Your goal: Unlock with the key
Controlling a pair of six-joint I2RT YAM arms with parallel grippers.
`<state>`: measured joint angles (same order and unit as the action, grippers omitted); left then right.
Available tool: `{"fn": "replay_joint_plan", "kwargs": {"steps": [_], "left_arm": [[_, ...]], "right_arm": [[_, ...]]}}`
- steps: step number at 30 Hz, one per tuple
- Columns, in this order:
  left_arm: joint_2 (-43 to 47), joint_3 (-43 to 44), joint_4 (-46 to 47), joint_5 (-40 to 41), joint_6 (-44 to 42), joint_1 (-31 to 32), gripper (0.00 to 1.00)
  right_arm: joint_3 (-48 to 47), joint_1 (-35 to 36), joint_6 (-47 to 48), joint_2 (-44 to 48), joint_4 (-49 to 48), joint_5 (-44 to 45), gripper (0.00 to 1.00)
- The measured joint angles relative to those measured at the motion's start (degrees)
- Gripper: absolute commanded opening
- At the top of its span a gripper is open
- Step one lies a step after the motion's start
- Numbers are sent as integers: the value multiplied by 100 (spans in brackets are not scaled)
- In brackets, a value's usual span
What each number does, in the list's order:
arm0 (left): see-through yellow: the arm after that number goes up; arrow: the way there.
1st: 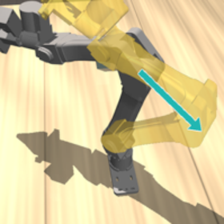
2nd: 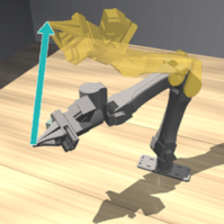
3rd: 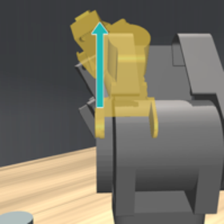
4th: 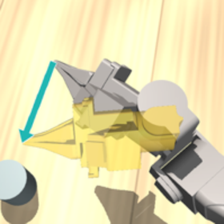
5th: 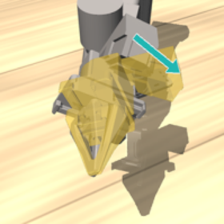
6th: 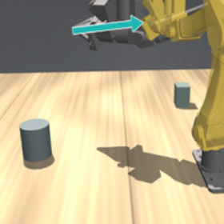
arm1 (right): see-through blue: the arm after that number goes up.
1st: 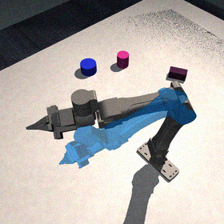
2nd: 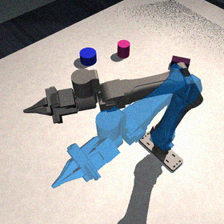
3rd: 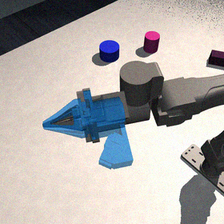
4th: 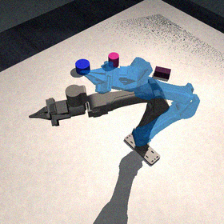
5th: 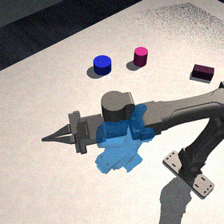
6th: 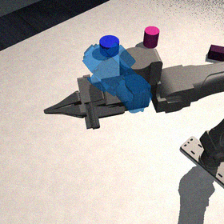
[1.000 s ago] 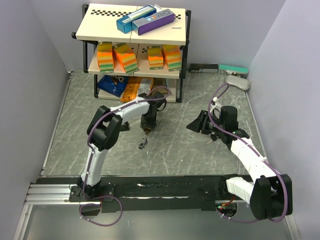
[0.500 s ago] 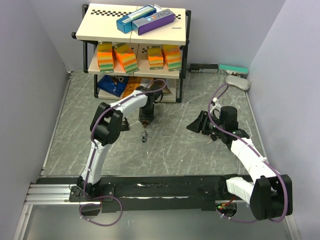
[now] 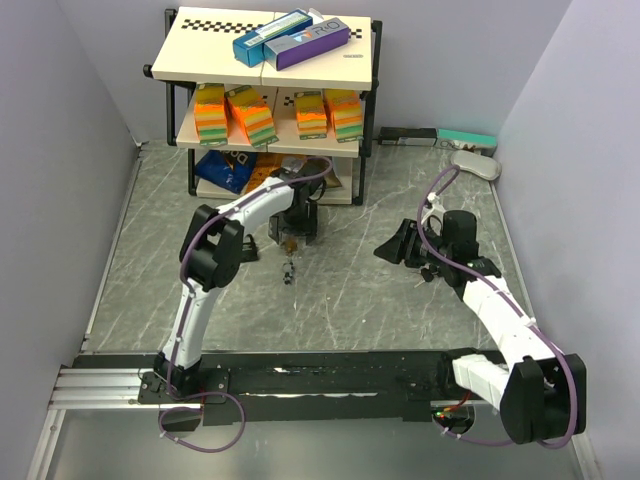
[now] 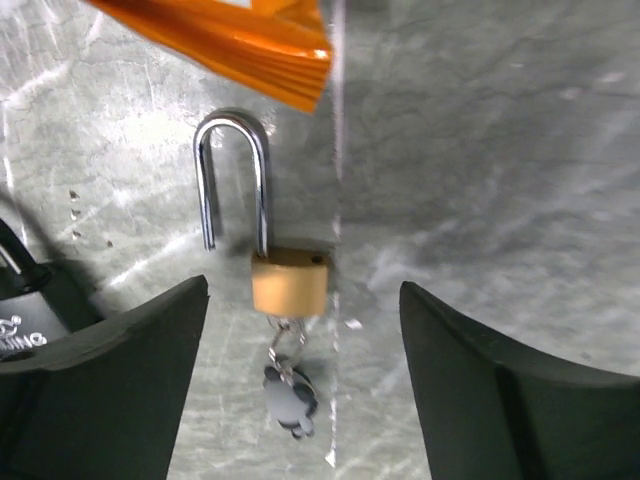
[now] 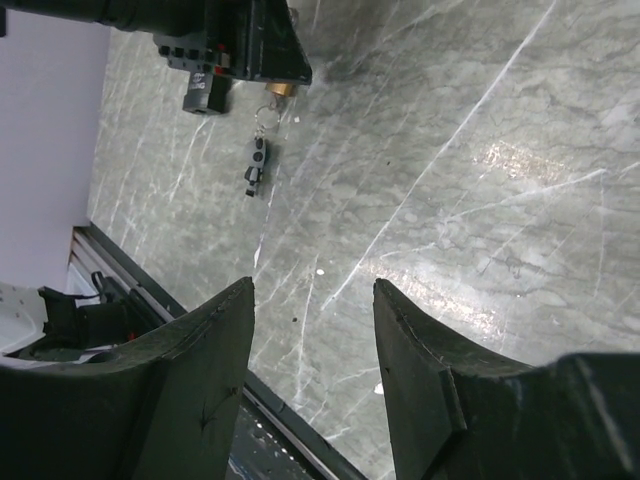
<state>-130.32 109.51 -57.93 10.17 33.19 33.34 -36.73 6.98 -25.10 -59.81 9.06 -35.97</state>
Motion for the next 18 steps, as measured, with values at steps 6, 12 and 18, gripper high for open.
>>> {"fn": "replay_joint_plan", "kwargs": {"steps": [6, 12, 18], "left_arm": [[365, 42, -33, -271, 26, 46, 99], [1996, -911, 905, -662, 4, 57, 96], [4017, -2420, 1991, -1202, 52, -553, 96]], "right_arm": [[-284, 0, 133, 94, 339, 173, 58], [-730, -74, 232, 131, 925, 544, 60], [-800, -601, 247, 129, 1530, 868, 62]]}}
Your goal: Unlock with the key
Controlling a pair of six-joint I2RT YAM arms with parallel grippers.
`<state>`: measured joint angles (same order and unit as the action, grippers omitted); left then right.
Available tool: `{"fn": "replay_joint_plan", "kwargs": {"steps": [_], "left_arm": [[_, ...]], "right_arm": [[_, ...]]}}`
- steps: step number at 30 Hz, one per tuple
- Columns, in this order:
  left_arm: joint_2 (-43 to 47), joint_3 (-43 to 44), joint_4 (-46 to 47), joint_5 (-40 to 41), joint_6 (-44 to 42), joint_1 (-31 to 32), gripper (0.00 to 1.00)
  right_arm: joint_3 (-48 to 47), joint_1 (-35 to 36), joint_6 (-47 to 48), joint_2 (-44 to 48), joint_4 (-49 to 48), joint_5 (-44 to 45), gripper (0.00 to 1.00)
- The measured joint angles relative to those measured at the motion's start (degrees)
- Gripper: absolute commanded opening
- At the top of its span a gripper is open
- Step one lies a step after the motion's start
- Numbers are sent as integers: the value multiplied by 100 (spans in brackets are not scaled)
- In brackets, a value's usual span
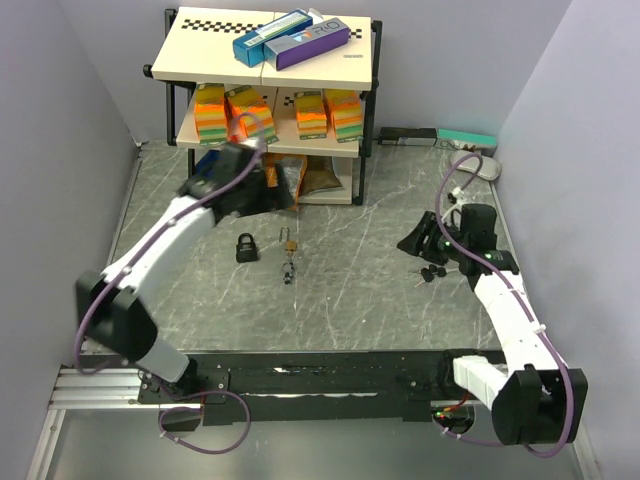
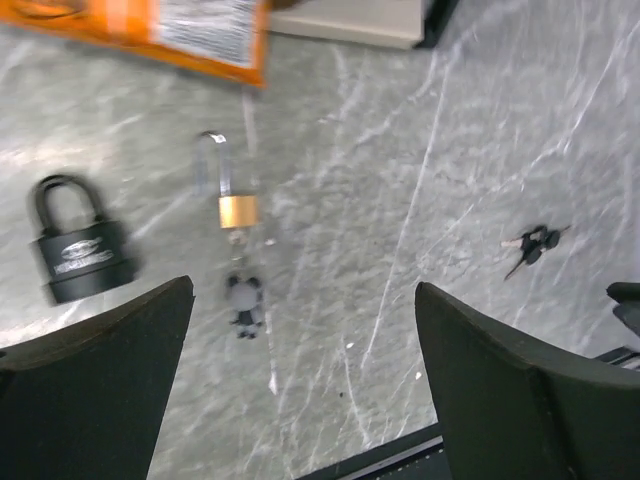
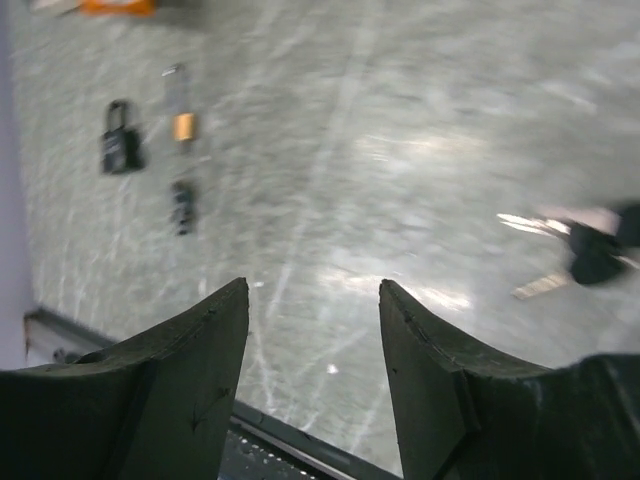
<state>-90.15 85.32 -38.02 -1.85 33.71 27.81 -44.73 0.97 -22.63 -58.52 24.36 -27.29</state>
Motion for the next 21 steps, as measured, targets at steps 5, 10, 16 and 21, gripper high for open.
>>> {"fn": "replay_joint_plan", "kwargs": {"steps": [5, 10, 16, 21], "left_arm": [[1019, -1305, 553, -866, 57, -1305, 96], [1239, -2024, 448, -1309, -90, -2470, 96], [1440, -2065, 155, -1373, -468, -2608, 96], [1867, -2271, 70, -1362, -608, -2640, 96]], "right_arm": [[-2, -463, 37, -68, 516, 612, 61], [-22, -474, 136, -393, 872, 1381, 61], [83, -479, -4, -927, 776, 1912, 61], [136, -555, -90, -1427, 592, 2090, 61]]}}
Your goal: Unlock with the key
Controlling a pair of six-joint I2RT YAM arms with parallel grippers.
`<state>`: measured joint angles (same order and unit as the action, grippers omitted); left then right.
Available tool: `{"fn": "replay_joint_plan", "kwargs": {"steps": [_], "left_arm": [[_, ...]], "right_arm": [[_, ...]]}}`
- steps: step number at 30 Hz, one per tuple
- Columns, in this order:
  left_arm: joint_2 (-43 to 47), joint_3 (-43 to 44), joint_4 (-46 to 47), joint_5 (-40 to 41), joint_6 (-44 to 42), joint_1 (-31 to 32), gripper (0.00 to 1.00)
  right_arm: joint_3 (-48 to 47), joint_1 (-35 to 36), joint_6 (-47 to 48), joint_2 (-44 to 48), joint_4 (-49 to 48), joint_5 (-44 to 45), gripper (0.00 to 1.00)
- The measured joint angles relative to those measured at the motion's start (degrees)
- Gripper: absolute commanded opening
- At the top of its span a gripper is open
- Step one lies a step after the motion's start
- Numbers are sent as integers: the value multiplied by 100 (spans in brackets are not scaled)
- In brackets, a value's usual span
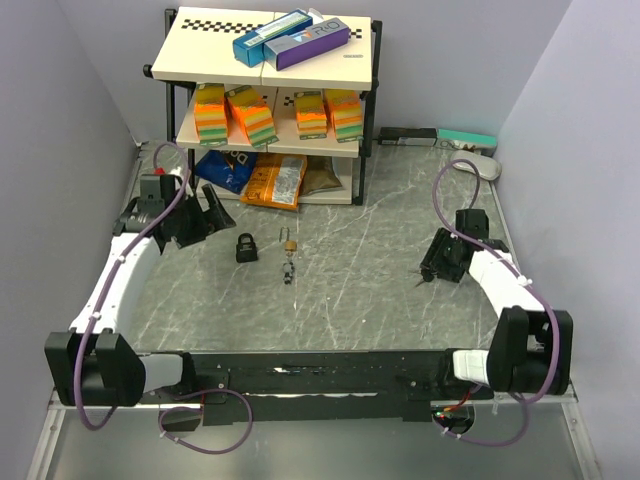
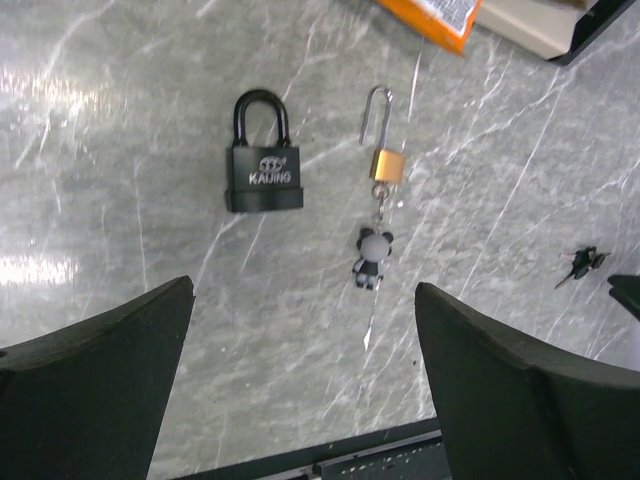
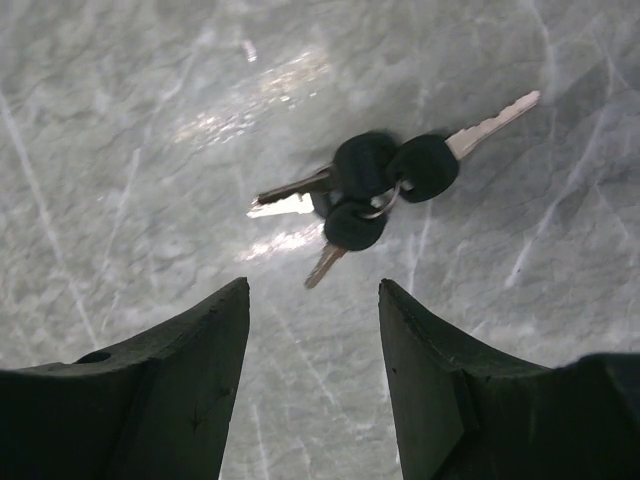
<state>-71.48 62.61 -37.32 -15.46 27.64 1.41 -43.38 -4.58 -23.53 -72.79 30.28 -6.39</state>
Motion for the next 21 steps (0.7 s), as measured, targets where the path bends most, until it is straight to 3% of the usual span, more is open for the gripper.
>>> {"fn": "replay_joint_plan", "kwargs": {"steps": [8, 14, 21], "left_arm": [[352, -597, -74, -15, 55, -17, 96], [798, -994, -111, -35, 177, -20, 96], [905, -1086, -105, -37, 221, -20, 96]], "right_arm": [[-2, -142, 101, -581, -254, 166, 59], [-149, -85, 754, -614, -358, 203, 58], [-671, 651, 1589, -815, -323, 758, 58]]}}
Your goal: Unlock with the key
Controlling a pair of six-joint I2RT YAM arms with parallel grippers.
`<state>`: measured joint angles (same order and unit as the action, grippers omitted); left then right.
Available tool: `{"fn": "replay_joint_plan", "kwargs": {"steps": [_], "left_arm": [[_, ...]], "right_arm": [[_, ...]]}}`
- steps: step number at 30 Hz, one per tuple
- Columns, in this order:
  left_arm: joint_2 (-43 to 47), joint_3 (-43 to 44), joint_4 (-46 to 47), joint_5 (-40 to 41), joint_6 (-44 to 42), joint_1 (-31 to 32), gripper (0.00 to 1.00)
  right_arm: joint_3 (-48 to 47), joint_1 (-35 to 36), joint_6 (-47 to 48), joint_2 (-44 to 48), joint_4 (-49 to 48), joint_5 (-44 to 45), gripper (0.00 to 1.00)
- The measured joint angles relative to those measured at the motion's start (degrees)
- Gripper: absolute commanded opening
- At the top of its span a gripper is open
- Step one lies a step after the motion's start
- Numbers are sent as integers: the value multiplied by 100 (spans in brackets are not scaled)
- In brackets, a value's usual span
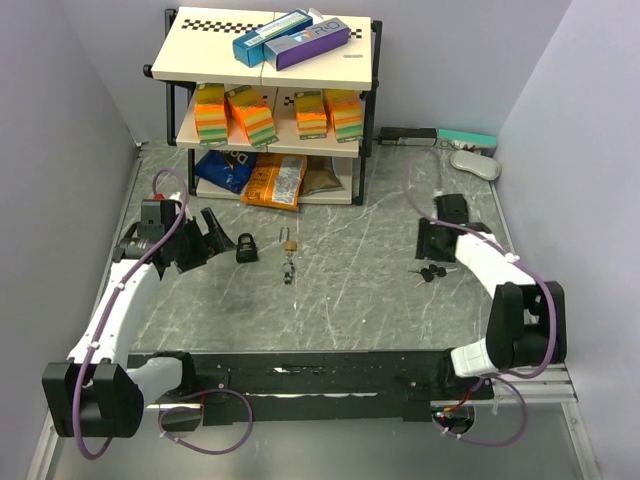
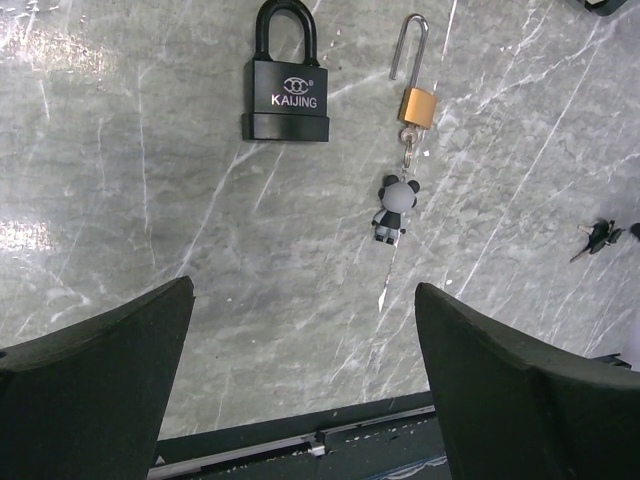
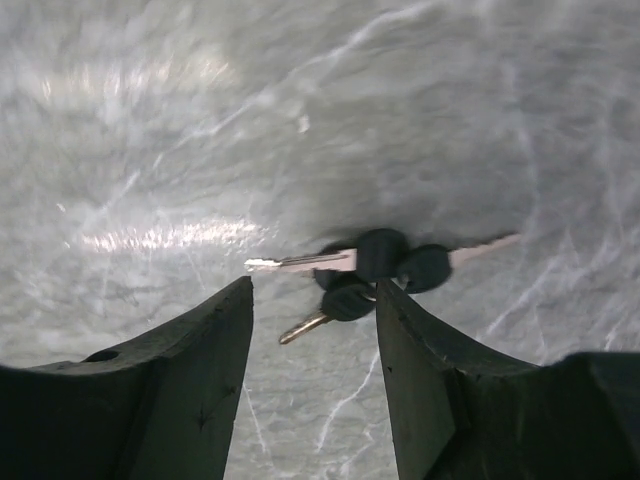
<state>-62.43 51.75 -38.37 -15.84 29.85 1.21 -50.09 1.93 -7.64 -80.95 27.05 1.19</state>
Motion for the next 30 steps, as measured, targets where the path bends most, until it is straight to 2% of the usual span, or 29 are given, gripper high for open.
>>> {"fn": "replay_joint_plan", "kwargs": {"steps": [5, 14, 24, 30], "left_arm": [[-52, 0, 42, -13, 0, 0, 96], [-352, 26, 87, -114, -2, 0, 96], [-396, 66, 227, -166, 105, 0, 96], [-457, 66, 352, -243, 151, 0, 96]], "right_arm": [[-258, 855, 219, -669, 251, 778, 58], [-964, 1246, 216, -1344, 669, 2140, 54], [-1095, 1513, 216, -1681, 822, 2363, 54], [-1097, 1593, 127, -1779, 949, 2374, 48]]}}
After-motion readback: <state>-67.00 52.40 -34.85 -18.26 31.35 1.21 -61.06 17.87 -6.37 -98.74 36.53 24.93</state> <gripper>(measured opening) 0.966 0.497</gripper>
